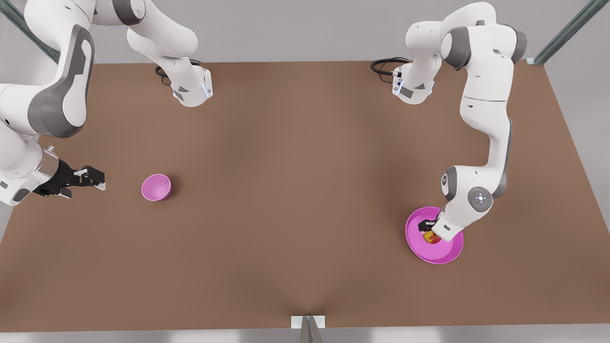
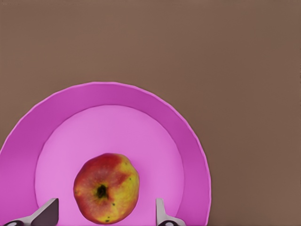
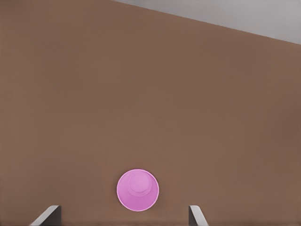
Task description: Use the left arm to pick up the apple from the plate, transfer it to the gripper of the right arm, and then use the right arm to place it into the bowl
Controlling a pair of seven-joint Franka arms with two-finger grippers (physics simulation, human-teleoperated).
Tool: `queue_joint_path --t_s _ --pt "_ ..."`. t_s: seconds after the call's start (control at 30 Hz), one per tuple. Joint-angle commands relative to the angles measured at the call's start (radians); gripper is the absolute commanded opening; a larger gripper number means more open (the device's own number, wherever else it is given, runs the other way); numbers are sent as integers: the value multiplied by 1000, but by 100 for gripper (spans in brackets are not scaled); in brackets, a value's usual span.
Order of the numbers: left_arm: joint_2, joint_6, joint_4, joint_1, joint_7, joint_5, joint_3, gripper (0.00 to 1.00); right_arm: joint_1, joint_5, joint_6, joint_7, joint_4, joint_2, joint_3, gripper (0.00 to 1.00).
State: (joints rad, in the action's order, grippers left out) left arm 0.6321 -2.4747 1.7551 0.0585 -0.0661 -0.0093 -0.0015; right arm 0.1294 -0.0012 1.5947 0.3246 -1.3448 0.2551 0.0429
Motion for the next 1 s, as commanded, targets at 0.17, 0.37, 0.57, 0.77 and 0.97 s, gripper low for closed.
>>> queue_joint_path --t_s 0.17,0.37,0.57,0.77,0.97 --pt "37 -44 -19 -2 -35 2 0 100 -2 3 -1 21 -1 -2 0 100" --pt "69 -43 -19 -3 -58 2 0 100 1 3 -1 24 -1 0 0 100" --pt "78 -43 -19 -3 -58 2 0 80 3 3 -1 24 -1 0 0 100" --pt "98 -44 -26 -8 -58 2 0 78 3 4 -1 25 -1 0 0 100" --pt "78 -18 -39 0 -64 2 -2 72 -1 4 -1 21 -1 0 2 100"
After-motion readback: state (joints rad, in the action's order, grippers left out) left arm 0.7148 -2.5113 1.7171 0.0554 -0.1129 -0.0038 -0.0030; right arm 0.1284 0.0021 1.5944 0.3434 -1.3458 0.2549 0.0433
